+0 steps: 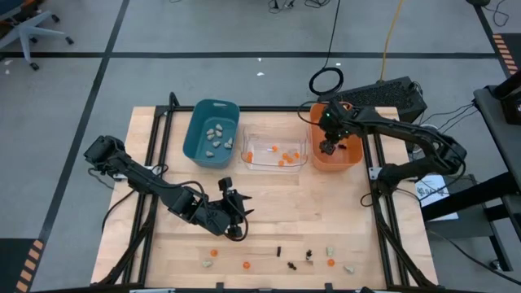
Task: Sort Halloween decoration
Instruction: Put the black skeleton toy into the orange bin, then put the white skull toy into the blue bin
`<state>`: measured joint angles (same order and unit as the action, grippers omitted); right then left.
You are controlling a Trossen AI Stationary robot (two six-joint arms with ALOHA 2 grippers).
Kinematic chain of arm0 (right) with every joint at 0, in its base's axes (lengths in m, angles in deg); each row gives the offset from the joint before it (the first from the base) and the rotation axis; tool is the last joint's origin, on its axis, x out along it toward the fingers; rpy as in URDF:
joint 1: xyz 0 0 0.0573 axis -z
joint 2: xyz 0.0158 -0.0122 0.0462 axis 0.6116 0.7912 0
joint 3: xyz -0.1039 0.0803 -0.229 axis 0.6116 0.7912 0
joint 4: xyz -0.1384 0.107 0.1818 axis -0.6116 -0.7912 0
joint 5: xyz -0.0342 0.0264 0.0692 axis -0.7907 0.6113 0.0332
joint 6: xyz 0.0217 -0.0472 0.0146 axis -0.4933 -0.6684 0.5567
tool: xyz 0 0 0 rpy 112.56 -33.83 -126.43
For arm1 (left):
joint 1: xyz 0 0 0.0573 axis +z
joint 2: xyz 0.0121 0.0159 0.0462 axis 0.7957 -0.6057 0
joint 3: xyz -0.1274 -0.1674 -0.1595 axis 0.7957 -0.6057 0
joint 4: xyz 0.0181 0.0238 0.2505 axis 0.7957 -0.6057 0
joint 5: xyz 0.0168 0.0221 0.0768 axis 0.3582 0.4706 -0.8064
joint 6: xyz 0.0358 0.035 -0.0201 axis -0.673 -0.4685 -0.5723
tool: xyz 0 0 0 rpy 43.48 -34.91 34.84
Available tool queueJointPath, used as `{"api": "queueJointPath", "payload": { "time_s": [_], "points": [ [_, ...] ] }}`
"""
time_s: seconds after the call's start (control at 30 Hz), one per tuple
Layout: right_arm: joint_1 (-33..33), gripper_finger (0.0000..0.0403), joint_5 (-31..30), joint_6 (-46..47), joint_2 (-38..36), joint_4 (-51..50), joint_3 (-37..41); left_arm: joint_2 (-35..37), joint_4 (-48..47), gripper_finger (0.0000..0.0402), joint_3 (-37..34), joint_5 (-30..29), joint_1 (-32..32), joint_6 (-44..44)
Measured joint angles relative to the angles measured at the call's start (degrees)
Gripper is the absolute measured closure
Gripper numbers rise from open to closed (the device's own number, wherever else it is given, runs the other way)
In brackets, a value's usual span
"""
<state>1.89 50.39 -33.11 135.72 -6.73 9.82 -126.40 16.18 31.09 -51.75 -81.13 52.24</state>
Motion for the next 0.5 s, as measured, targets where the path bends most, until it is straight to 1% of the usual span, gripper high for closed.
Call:
{"api": "queueJointPath", "payload": {
  "time_s": [0.13, 0.37, 0.5],
  "points": [
    [0.2, 0.0358, -0.2, 1.9, 0.0, -0.3, 0.2, 0.0, 0.0, 0.0229, 0.0, 0.0, -0.1, 0.0],
    [0.1, 0.0273, -0.3, 4.6, -1.2, -2.8, 0.2, -0.6, 0.2, 0.0229, 0.0, 0.0, -0.2, 1.4],
    [-0.1, 0.0234, -0.2, 6.6, -4.8, -4.2, 0.2, -1.7, 0.8, 0.0229, 0.0, 0.2, -0.5, 1.5]
  ]
}}
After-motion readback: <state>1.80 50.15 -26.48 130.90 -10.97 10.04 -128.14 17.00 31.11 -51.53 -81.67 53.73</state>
